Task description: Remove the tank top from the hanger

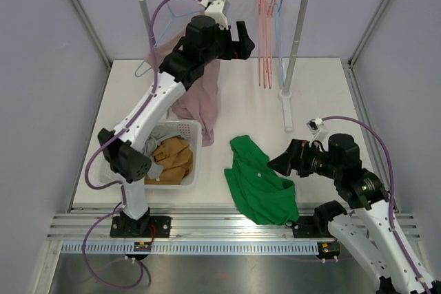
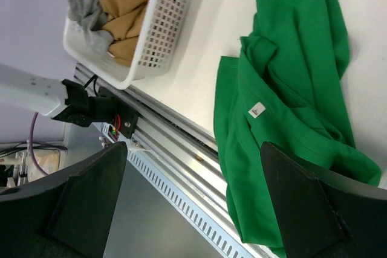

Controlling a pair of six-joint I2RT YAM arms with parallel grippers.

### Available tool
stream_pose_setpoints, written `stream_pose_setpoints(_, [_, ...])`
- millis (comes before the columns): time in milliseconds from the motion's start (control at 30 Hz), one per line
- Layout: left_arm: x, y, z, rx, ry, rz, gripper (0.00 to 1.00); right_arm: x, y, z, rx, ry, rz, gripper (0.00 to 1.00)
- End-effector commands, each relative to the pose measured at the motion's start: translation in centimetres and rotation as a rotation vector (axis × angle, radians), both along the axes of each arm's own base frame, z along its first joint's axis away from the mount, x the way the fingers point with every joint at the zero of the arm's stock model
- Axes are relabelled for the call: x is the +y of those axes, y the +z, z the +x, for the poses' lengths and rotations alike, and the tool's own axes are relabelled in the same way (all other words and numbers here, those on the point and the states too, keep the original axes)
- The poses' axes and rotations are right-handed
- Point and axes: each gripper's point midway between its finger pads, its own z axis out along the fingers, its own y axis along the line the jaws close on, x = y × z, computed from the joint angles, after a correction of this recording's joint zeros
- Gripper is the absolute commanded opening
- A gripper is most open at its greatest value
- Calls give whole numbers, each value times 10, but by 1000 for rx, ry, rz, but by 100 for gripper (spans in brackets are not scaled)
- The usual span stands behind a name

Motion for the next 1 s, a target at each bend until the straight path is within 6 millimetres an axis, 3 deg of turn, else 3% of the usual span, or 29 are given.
stream_pose_setpoints(0, [47,94,-48,-176,57,-77,99,0,-7,24,22,-65,-29,100])
stream_pose_setpoints(133, [80,105,-84,-185,86,-76,99,-6,-42,44,88,-158,-157,99])
stream_pose_setpoints(233, [108,104,-115,-170,118,-68,99,15,-67,45,112,-132,-242,99])
stream_pose_setpoints(267, [116,102,-122,-162,135,-64,99,22,-85,43,155,-109,-287,100])
stream_pose_setpoints(333, [135,89,-135,-128,186,-39,99,37,-102,37,157,-65,-355,100])
stream_pose_setpoints(367, [147,73,-149,-98,198,-25,99,40,-120,35,193,-66,-412,99])
stream_pose_setpoints(433, [164,60,-162,-79,234,-6,99,42,-134,35,178,-89,-492,100])
stream_pose_setpoints(500, [184,32,-182,-25,271,27,99,52,-152,24,187,-64,-575,100])
stream_pose_setpoints(567, [206,2,-201,25,313,71,99,53,-170,21,190,-75,-691,99])
stream_pose_setpoints(633, [219,-13,-212,40,338,92,99,45,-186,21,191,-107,-808,99])
stream_pose_setpoints(700, [233,-26,-230,52,345,107,99,53,-191,20,183,-91,-823,96])
stream_pose_setpoints(833, [258,-45,-254,30,368,137,99,72,-200,20,177,-41,-759,51])
stream_pose_setpoints(867, [264,-45,-257,7,384,127,99,75,-197,21,169,-37,-745,7])
stream_pose_setpoints(900, [270,-46,-260,-14,401,125,99,78,-191,23,156,-39,-726,0])
stream_pose_setpoints(967, [281,-47,-270,-76,411,106,99,88,-162,30,99,-41,-667,0])
